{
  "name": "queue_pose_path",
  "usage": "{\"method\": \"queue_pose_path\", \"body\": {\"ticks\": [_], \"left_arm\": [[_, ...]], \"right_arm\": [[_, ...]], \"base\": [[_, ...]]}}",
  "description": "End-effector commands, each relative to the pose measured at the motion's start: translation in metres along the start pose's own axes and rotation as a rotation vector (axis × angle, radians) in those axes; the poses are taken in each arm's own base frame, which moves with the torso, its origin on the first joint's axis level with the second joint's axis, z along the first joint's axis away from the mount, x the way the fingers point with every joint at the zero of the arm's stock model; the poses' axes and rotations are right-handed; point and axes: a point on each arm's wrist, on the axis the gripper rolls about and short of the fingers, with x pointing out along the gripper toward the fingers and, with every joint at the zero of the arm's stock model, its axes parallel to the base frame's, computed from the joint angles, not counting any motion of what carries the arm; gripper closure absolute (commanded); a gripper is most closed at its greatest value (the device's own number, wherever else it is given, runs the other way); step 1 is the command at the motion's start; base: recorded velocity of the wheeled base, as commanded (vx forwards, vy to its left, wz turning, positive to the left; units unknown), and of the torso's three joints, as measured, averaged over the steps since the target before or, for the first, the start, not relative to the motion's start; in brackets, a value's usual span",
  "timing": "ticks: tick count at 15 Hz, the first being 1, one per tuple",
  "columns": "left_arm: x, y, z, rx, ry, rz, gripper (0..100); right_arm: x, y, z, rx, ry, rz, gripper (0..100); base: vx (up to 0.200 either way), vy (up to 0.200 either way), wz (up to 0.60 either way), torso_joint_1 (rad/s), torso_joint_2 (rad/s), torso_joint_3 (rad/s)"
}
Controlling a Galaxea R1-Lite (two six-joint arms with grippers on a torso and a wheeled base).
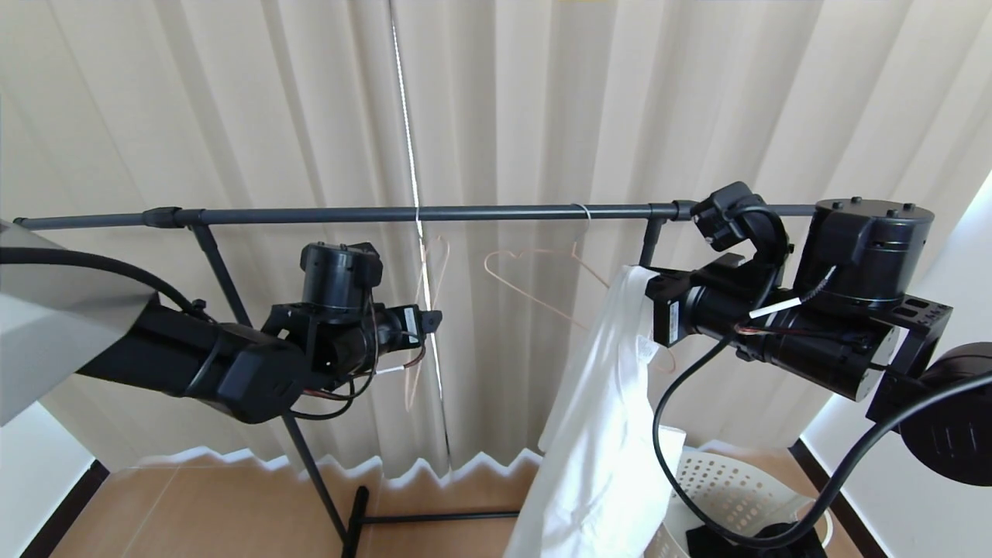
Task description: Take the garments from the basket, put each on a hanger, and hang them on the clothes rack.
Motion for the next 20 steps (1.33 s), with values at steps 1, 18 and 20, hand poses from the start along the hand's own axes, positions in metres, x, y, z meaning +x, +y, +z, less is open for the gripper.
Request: {"method": "queue_pose_path", "body": {"ticks": [1, 18, 20], "left_arm": [[0.028, 0.008, -0.017, -0.004, 0.037, 0.045, 0], [0.030, 0.000, -0.013, -0.025, -0.022, 0.023, 0], [0.032, -0.001, -0.009, -0.029, -0.036, 0.022, 0]], "right_arm": [[0.001, 0.000, -0.001, 0.000, 0.004, 0.002, 100], [0.006, 0.002, -0.007, 0.000, 0.021, 0.005, 100], [0.007, 0.002, -0.007, 0.000, 0.021, 0.005, 100]], "base": [[0.000, 0.000, 0.00, 0.000, 0.00, 0.000], [0.000, 0.000, 0.00, 0.000, 0.00, 0.000], [0.000, 0.000, 0.00, 0.000, 0.00, 0.000]]}}
